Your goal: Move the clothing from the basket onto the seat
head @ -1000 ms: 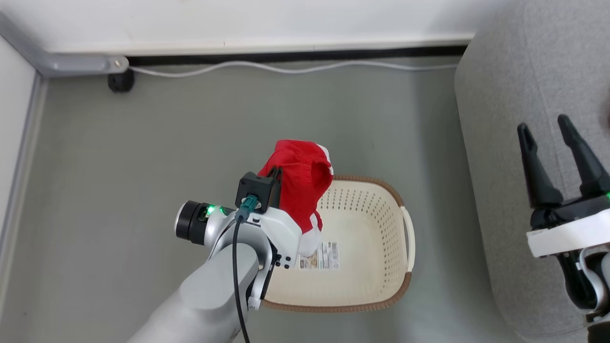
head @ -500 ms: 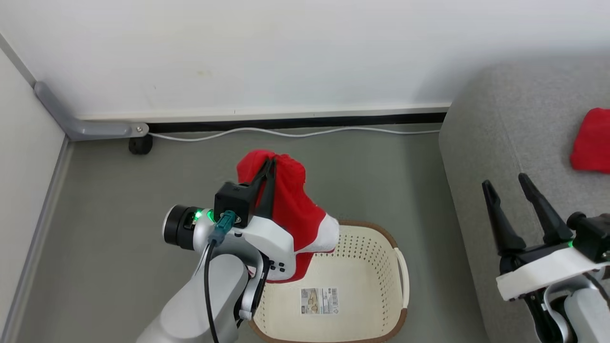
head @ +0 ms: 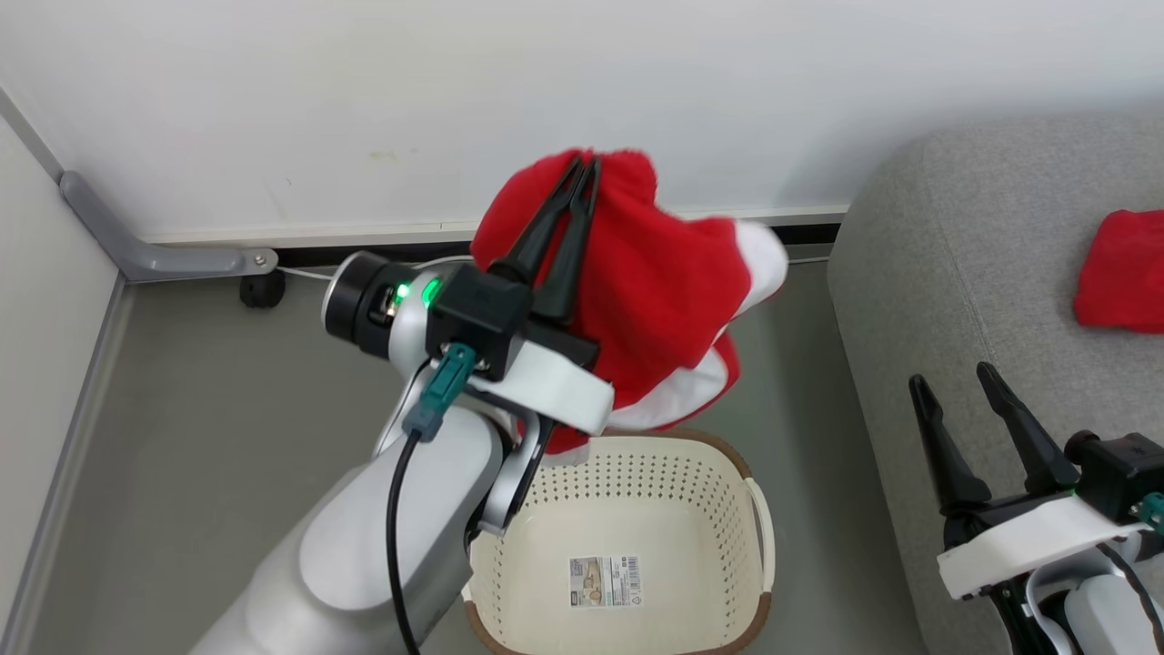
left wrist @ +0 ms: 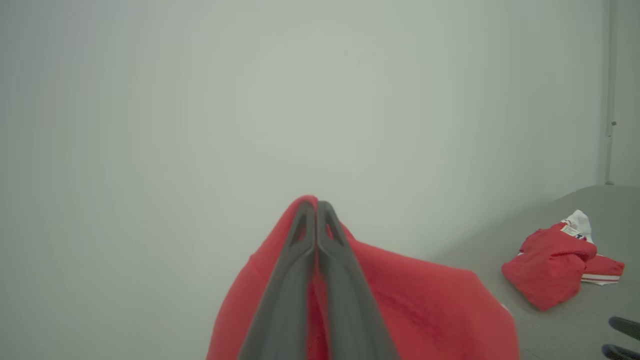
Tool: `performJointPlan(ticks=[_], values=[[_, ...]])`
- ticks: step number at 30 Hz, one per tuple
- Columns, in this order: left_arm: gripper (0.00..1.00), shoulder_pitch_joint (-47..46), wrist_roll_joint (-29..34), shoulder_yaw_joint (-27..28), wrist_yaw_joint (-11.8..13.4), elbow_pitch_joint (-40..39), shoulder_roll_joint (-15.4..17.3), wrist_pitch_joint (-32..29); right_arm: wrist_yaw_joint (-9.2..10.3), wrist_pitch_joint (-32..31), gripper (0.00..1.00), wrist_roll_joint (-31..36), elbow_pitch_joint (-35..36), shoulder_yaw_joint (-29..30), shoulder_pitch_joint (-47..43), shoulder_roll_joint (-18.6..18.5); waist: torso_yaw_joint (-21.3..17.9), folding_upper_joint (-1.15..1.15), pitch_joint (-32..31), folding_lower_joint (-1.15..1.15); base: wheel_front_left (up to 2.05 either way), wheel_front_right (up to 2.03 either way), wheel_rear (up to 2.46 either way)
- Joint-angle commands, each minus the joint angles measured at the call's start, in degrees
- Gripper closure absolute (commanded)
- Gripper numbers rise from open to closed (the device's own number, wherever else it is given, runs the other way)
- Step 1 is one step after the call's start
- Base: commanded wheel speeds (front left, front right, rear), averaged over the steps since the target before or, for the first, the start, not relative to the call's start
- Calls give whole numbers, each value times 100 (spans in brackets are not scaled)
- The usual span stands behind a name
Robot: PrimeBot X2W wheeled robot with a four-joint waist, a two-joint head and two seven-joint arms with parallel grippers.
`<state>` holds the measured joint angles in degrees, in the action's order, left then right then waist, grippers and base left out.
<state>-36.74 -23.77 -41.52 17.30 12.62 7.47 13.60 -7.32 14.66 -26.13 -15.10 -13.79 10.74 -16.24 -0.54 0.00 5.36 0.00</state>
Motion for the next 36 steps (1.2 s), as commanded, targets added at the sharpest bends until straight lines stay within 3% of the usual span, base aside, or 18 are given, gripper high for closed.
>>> performJointPlan(ticks=[1, 15, 26, 36], values=[[100, -355, 82, 188, 69, -259, 112, -37, -17, 34, 0, 49, 122, -98, -18, -58, -5, 0, 7, 0, 0, 0, 0], [100, -697, 208, 31, 135, -747, 62, -335, -17, 34, 0, -51, 346, -321, 44, 5, -75, 0, 86, 0, 0, 0, 0], [100, -802, 206, -27, 169, -583, -34, -268, -17, 34, 0, -581, 1878, -1656, 390, -282, -96, 0, 282, 0, 0, 0, 0], [100, -1007, 195, -241, 92, -446, -229, -226, -17, 34, 0, -288, 1516, -1998, 860, -315, 17, 0, 410, 0, 0, 0, 0]])
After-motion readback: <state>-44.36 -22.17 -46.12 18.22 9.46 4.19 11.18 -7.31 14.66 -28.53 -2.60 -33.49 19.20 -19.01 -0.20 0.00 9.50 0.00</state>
